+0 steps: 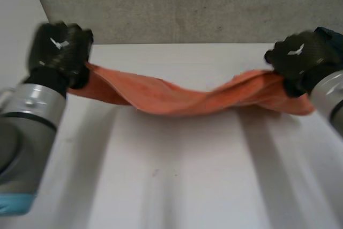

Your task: Fold the laundry.

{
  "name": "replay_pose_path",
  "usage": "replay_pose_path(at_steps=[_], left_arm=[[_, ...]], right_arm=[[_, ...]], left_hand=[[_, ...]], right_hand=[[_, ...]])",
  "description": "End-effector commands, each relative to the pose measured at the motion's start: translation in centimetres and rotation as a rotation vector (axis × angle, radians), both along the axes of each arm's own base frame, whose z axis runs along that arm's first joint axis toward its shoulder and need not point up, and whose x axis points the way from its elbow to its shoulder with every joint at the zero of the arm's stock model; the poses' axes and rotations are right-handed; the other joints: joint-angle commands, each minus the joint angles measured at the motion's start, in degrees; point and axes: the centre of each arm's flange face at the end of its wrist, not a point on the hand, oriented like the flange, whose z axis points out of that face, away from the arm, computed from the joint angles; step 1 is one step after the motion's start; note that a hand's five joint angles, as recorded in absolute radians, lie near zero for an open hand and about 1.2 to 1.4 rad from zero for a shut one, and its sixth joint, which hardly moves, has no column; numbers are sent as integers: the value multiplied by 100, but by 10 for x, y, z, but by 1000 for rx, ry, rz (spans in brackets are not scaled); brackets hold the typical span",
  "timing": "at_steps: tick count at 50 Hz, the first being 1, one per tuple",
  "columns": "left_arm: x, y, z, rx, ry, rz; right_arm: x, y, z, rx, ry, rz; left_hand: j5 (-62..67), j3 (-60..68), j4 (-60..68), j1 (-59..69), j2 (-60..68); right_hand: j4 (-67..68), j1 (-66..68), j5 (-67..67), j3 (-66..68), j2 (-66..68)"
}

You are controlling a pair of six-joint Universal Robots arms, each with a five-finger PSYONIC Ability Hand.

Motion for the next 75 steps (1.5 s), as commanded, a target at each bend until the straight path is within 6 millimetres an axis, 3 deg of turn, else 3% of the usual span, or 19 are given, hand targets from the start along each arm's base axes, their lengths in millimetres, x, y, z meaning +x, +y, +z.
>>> replay_pose_path(at_steps=[1, 6, 10, 14, 17, 20, 21, 24, 26, 29, 33, 38, 47, 53, 55, 61, 64, 67, 75], left_arm=[[12, 38, 27, -2, -168, -11], [6, 32, -9, 154, -295, -45], [-4, 12, -46, 248, -387, -58], [-21, -25, -73, 259, -437, -53], [-35, -58, -69, 177, -438, -30], [-51, -90, -31, -5, -386, 8], [-57, -103, -2, -122, -336, 30], [-64, -116, 49, -326, -239, 74], [-68, -119, 96, -517, -130, 108], [-69, -115, 132, -679, -28, 139], [-71, -106, 141, -735, 9, 135], [-69, -96, 114, -640, -41, 108], [-52, -78, -7, -315, -196, 41], [-43, -62, -64, -162, -224, 5], [-40, -55, -78, -126, -235, -4], [-34, -44, -103, -65, -269, -13], [-31, -38, -105, -52, -275, -15], [-28, -33, -97, -65, -267, -11], [-14, -25, -82, -87, -254, 14]], right_arm=[[-17, 23, 51, 24, 141, 0], [-18, 21, 37, 80, 267, 26], [-8, -7, -16, 238, 355, 54], [3, -29, -36, 266, 347, 57], [11, -58, -36, 189, 258, 10], [17, -84, -25, 68, 170, -39], [20, -99, -11, -36, 113, -71], [28, -124, 26, -306, 21, -102], [34, -131, 49, -460, -39, -106], [37, -135, 88, -720, -141, -121], [34, -124, 113, -865, -204, -127], [42, -110, 90, -783, -184, -98], [38, -71, -38, -264, 14, -39], [36, -35, -103, 23, 54, 0], [34, -29, -122, 104, 47, -4], [30, -21, -132, 177, 36, -13], [28, -19, -122, 181, 46, -10], [21, -18, -92, 168, 41, -13], [14, -42, -40, 135, 93, 134]], left_hand=[[1398, 1190, 1141, 1410, 1158], [1398, 1190, 1141, 1410, 1158], [1398, 1190, 1141, 1410, 1158], [1398, 1190, 1141, 1410, 1158], [1398, 1190, 1141, 1410, 1158], [1398, 1190, 1141, 1410, 1158], [1398, 1190, 1141, 1410, 1158], [1398, 1190, 1141, 1410, 1158], [1398, 1190, 1141, 1410, 1158], [1398, 1190, 1141, 1410, 1158], [1398, 1190, 1141, 1410, 1158], [1398, 1190, 1141, 1410, 1158], [1398, 1190, 1141, 1410, 1158], [1398, 1190, 1141, 1410, 1158], [1398, 1190, 1141, 1410, 1158], [1398, 1190, 1141, 1410, 1158], [1398, 1190, 1141, 1410, 1158], [1398, 1190, 1141, 1410, 1158], [1398, 1190, 1141, 1410, 1158]], right_hand=[[1126, 1668, 1447, 1179, 1258], [1126, 1668, 1447, 1179, 1258], [1126, 1668, 1447, 1179, 1258], [1126, 1668, 1447, 1179, 1258], [1126, 1668, 1447, 1179, 1258], [1126, 1668, 1447, 1179, 1258], [1126, 1668, 1447, 1179, 1258], [1126, 1668, 1447, 1179, 1258], [1126, 1668, 1447, 1179, 1258], [1126, 1668, 1447, 1179, 1258], [1126, 1668, 1447, 1179, 1258], [1126, 1668, 1447, 1179, 1258], [1126, 1668, 1447, 1179, 1258], [1126, 1668, 1447, 1179, 1258], [-326, 216, -5, -273, -194], [-4328, -3786, -4006, -4275, -4195], [-4571, -4028, -4249, -4518, -4438], [-4806, -4263, -4484, -4753, -4673], [-4739, -4197, -4418, -4686, -4607]])
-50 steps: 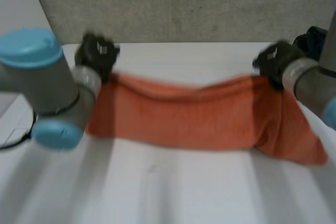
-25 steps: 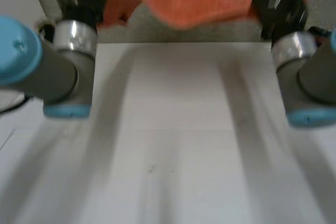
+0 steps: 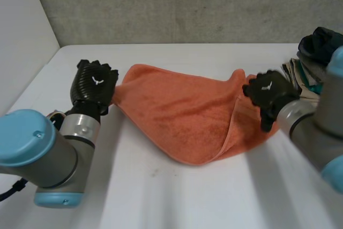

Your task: Fold the laundry.

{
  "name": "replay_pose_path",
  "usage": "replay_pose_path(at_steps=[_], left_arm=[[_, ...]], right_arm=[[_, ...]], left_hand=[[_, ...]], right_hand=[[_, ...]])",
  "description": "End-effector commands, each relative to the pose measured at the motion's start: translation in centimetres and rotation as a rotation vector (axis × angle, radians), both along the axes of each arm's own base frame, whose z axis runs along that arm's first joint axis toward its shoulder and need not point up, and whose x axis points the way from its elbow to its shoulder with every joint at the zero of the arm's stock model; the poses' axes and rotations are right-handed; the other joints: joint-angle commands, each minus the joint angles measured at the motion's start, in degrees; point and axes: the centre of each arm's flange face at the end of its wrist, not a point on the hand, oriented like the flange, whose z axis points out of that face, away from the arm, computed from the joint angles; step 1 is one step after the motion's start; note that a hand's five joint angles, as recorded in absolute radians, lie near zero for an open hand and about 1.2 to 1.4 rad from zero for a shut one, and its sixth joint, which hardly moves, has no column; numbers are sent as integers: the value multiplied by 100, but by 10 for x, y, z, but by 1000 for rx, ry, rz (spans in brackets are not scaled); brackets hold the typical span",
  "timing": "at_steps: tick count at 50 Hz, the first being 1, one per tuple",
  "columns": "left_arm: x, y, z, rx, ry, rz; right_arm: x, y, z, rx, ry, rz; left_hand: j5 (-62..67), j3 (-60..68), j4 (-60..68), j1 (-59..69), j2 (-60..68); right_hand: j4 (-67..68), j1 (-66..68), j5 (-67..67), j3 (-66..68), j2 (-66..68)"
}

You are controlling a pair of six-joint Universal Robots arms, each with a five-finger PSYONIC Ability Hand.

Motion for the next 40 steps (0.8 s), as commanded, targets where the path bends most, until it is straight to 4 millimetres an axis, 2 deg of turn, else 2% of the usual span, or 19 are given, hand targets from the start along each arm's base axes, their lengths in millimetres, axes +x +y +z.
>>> replay_pose_path(at_steps=[1, 4, 7, 11, 15, 19, 27, 31, 34, 36, 37, 38, 39, 40], left_arm=[[10, 9, 13, -24, 13, 11], [11, 13, 14, -25, 13, 10], [11, 16, 14, -22, 10, -2], [10, 18, 13, -18, 6, -19], [10, 19, 12, -17, 6, -24], [10, 19, 12, -15, 6, -24], [11, 17, 11, -14, 5, -18], [11, 17, 11, -14, 5, -16], [12, 16, 11, -14, 5, -15], [12, 16, 12, -15, 6, -15], [12, 16, 12, -17, 6, -13], [12, 16, 13, -18, 7, -13], [12, 16, 15, -22, 8, -10], [13, 16, 17, -24, 9, -8]], right_arm=[[-4, -23, 36, -42, 35, 146], [2, -42, 25, -44, 46, 231], [9, -52, 16, -52, 60, 286], [15, -70, -4, -53, 87, 340], [21, -90, -34, -37, 127, 350], [20, -101, -58, -16, 153, 355], [18, -116, -87, -2, 186, 367], [14, -124, -94, -2, 187, 356], [14, -126, -101, 5, 185, 356], [15, -129, -101, -6, 190, 354], [14, -131, -98, -22, 199, 349], [14, -133, -94, -39, 204, 345], [16, -134, -78, -81, 194, 333], [16, -134, -71, -100, 193, 325]], left_hand=[[1398, 1159, 1115, 1411, 1132], [1398, 1159, 1115, 1411, 1132], [1398, 1159, 1115, 1411, 1132], [1398, 1159, 1115, 1411, 1132], [1398, 1159, 1115, 1411, 1132], [1398, 1159, 1115, 1411, 1132], [1398, 1159, 1115, 1411, 1132], [1398, 1159, 1115, 1411, 1132], [1398, 1159, 1115, 1411, 1132], [1398, 1159, 1115, 1411, 1132], [1398, 1159, 1115, 1411, 1132], [1398, 1159, 1115, 1411, 1132], [1398, 1159, 1115, 1411, 1132], [1398, 1159, 1115, 1411, 1132]], right_hand=[[86, -261, 248, -4, -226], [187, -160, 349, 96, -125], [204, -143, 366, 114, -108], [355, 8, 517, 264, 43], [892, 546, 1054, 802, 580], [1195, 848, 1357, 1105, 883], [1398, 1052, 1560, 1308, 1086], [1448, 1102, 1610, 1358, 1136], [1968, 1621, 2130, 1877, 1656], [5048, 4702, 5211, 4958, 4737], [5908, 5562, 6071, 5818, 5597], [5917, 5570, 6079, 5827, 5605], [5917, 5571, 6079, 5827, 5605], [5917, 5571, 6079, 5827, 5605]])
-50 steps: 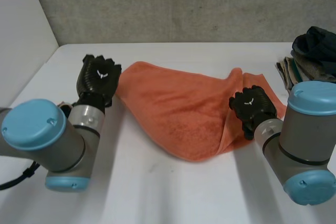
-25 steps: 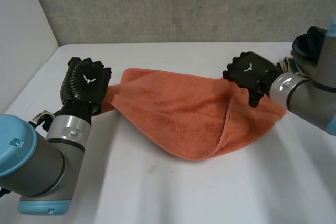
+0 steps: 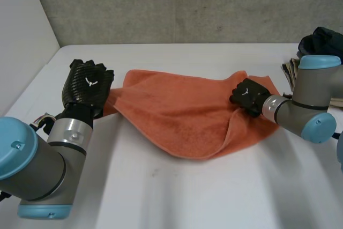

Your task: Fold the laundry.

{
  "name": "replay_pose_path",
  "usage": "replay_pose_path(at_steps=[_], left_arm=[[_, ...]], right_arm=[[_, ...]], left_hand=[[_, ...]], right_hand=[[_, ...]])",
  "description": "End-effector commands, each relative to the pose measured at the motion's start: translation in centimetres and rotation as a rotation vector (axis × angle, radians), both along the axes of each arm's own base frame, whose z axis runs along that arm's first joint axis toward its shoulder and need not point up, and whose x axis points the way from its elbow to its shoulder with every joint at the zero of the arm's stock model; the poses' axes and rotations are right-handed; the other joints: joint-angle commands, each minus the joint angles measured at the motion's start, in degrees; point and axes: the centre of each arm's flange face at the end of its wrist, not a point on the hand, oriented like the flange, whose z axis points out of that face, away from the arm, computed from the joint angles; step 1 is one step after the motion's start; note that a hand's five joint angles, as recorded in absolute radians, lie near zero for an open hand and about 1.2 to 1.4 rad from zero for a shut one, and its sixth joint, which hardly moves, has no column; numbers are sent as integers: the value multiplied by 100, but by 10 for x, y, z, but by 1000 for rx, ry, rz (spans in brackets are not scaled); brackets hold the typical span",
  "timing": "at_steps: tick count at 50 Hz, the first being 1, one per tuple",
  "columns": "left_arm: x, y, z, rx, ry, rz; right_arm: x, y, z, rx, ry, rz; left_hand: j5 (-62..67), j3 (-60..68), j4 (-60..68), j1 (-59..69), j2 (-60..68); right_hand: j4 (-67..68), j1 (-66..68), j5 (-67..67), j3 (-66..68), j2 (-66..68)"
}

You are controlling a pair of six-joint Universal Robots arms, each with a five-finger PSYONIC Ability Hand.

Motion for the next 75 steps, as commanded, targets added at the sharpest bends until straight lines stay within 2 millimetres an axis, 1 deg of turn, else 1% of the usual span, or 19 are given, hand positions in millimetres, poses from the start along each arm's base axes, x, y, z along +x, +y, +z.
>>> replay_pose_path(at_steps=[1, 10, 16, 17, 21, 27, 32, 39, 40, 43, 46, 50, 51, 56, 58, 61, 67, 74, 75], left_arm=[[2, -1, 7, -15, 5, 10], [30, 3, 73, -175, 75, 85], [43, 27, 119, -258, 108, 96], [45, 30, 125, -270, 112, 98], [51, 46, 149, -284, 109, 85], [47, 58, 146, -140, 26, -18], [44, 52, 119, 4, -31, -41], [36, 9, 45, 238, -122, -19], [38, -11, 33, 249, -135, 4], [36, -37, 28, 203, -153, 24], [29, -73, 45, 47, -177, 49], [18, -106, 110, -234, -125, 112], [12, -111, 140, -342, -64, 127], [12, -113, 222, -623, 138, 166], [14, -110, 238, -674, 215, 167], [17, -109, 241, -680, 238, 166], [16, -114, 194, -548, 194, 162], [23, -113, 116, -372, 128, 166], [23, -111, 101, -354, 120, 163]], right_arm=[[-1, -10, 40, -133, -20, -42], [-52, 28, 170, -305, -173, -252], [-90, 62, 201, -267, -111, -357], [-104, 75, 222, -294, -101, -405], [-115, 110, 250, -303, -98, -444], [-114, 131, 237, -160, -74, -438], [-114, 129, 217, -83, -53, -441], [-106, 97, 164, 87, -19, -422], [-100, 85, 153, 83, -19, -409], [-87, 61, 146, 4, -38, -416], [-78, 37, 152, -119, -77, -460], [-61, 0, 192, -417, -213, -517], [-55, -9, 215, -552, -286, -522], [-38, -13, 273, -868, -503, -479], [-33, -5, 295, -970, -588, -454], [-26, 3, 303, -995, -627, -435], [-23, 3, 283, -918, -636, -418], [-21, -2, 214, -719, -548, -386], [-20, -5, 190, -655, -516, -387]], left_hand=[[1398, 1159, 1115, 1411, 1132], [1398, 1159, 1115, 1411, 1132], [1398, 1159, 1115, 1411, 1132], [1398, 1159, 1115, 1411, 1132], [1398, 1159, 1115, 1411, 1132], [1398, 1159, 1115, 1411, 1132], [1398, 1159, 1115, 1411, 1132], [1398, 1159, 1115, 1411, 1132], [1398, 1159, 1115, 1411, 1132], [1398, 1159, 1115, 1411, 1132], [1398, 1159, 1115, 1411, 1132], [1398, 1159, 1115, 1411, 1132], [1398, 1159, 1115, 1411, 1132], [1398, 1159, 1115, 1411, 1132], [1398, 1159, 1115, 1411, 1132], [1398, 1159, 1115, 1411, 1132], [1398, 1159, 1115, 1411, 1132], [1398, 1159, 1115, 1411, 1132], [1398, 1159, 1115, 1411, 1132]], right_hand=[[2777, 2867, 2975, 2773, 2810], [2777, 2867, 2975, 2773, 2810], [2777, 2867, 2975, 2773, 2810], [2777, 2867, 2975, 2773, 2810], [2777, 2867, 2975, 2773, 2810], [2777, 2867, 2975, 2773, 2810], [2777, 2867, 2975, 2773, 2810], [2777, 2867, 2975, 2773, 2810], [2777, 2867, 2975, 2773, 2810], [2777, 2867, 2975, 2773, 2810], [2777, 2867, 2975, 2773, 2810], [2777, 2867, 2975, 2773, 2810], [2777, 2867, 2975, 2773, 2810], [2777, 2867, 2975, 2773, 2810], [2777, 2867, 2975, 2773, 2810], [2777, 2867, 2975, 2773, 2810], [2777, 2867, 2975, 2773, 2810], [2777, 2867, 2975, 2773, 2810], [2777, 2867, 2975, 2773, 2810]])
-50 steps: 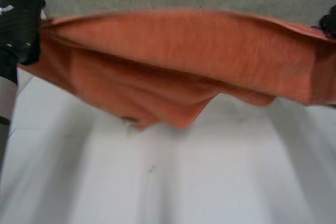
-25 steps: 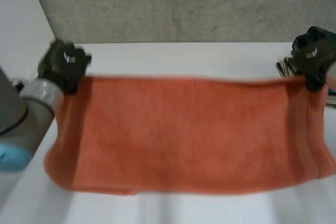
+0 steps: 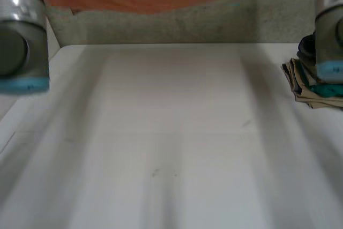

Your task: Fold the laundry.

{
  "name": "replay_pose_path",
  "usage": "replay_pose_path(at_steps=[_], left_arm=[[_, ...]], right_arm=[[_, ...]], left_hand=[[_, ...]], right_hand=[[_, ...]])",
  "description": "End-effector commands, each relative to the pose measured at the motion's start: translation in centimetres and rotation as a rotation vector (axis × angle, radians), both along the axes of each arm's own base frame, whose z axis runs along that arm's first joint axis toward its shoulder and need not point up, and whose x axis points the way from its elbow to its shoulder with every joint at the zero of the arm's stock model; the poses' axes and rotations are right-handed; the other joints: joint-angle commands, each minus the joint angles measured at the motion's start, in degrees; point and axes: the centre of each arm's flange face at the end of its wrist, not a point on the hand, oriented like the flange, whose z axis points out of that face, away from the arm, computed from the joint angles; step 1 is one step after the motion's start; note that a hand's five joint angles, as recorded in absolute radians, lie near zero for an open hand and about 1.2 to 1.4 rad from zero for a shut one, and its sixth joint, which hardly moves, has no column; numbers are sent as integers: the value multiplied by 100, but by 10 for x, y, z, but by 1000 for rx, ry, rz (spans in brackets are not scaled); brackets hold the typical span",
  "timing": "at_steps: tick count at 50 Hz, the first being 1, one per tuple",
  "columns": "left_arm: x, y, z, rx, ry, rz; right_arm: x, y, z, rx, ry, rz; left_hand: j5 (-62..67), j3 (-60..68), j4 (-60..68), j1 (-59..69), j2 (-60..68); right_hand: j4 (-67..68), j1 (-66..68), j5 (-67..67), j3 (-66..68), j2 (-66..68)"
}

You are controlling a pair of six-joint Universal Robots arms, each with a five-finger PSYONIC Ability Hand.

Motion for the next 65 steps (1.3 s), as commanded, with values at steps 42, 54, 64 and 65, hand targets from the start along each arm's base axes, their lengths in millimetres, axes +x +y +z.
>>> replay_pose_path(at_steps=[42, 54, 64, 65], left_arm=[[28, 157, -216, 894, -585, -191], [-21, 48, -230, 677, -508, -48], [-53, -1, -240, 592, -456, 9], [-56, -3, -239, 582, -452, 7]], right_arm=[[-83, 104, -227, 1138, 565, -122], [-65, 29, -227, 888, 448, -205], [-39, -26, -239, 702, 400, -192], [-39, -29, -239, 692, 395, -192]], left_hand=[[1344, 1153, 1113, 1411, 1131], [1344, 1153, 1113, 1411, 1131], [1344, 1153, 1113, 1411, 1131], [1344, 1153, 1113, 1411, 1131]], right_hand=[[1128, 1600, 1199, 1179, 1233], [1128, 1600, 1199, 1179, 1233], [1128, 1600, 1199, 1179, 1233], [1128, 1600, 1199, 1179, 1233]])
